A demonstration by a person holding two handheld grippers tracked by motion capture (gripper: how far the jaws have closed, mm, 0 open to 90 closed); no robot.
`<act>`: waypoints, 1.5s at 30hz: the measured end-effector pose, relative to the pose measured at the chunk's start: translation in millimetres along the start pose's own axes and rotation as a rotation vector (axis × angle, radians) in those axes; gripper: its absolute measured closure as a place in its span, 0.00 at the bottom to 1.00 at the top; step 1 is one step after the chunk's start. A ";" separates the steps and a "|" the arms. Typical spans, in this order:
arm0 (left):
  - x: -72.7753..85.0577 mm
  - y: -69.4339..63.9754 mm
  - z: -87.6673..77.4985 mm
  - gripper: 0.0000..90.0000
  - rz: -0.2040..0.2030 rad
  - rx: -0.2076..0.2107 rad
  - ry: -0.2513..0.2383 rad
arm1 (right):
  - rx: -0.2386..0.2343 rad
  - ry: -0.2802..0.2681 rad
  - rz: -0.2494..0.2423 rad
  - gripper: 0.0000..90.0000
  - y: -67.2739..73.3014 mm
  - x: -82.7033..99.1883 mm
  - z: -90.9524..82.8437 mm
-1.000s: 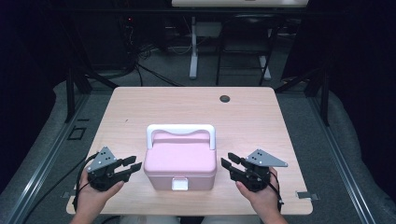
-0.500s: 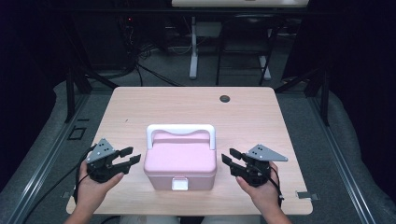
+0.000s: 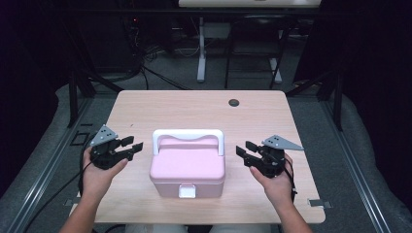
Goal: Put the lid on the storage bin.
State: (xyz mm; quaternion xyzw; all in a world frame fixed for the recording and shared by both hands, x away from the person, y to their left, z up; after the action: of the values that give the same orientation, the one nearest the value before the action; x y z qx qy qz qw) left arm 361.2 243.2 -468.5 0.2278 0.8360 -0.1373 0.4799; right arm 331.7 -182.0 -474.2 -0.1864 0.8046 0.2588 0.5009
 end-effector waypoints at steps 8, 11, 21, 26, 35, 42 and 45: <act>10.3 20.7 11.9 0.58 -0.049 -0.013 0.029 | 0.065 -0.002 -0.011 0.58 -14.8 3.2 5.5; 19.4 23.8 14.3 0.58 -0.046 -0.018 0.046 | 0.092 0.006 -0.012 0.58 -22.0 11.9 7.3; 47.7 20.6 23.1 0.57 -0.058 -0.009 0.082 | 0.126 0.034 -0.010 0.56 -33.1 31.4 12.4; 60.8 20.3 25.6 0.57 -0.048 -0.027 0.070 | 0.134 0.041 -0.038 0.56 -33.6 37.0 14.3; 80.2 20.1 39.0 0.51 -0.012 -0.053 0.113 | 0.164 0.083 -0.084 0.55 -34.2 56.4 28.0; 89.4 21.2 45.7 0.51 -0.055 -0.030 0.131 | 0.152 0.133 -0.075 0.54 -35.0 67.4 38.5; 91.9 20.9 47.8 0.51 -0.053 -0.029 0.143 | 0.154 0.145 -0.072 0.54 -36.0 69.8 40.1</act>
State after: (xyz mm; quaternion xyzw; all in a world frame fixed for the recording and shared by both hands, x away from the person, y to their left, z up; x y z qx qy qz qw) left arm 367.3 262.6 -572.2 0.2079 0.8758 -0.1214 0.4183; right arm 350.4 -189.4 -560.0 -0.1941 0.8490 0.1640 0.4633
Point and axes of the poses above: each handheld gripper's, and its own axes: z roughly forward along the jaws, x roughly out of its underside, y roughly to its left, the point moved 3 cm from there along z, roughly forward along the jaws, and after that the axes turned 4 degrees about -x, right-handed, at the moved point
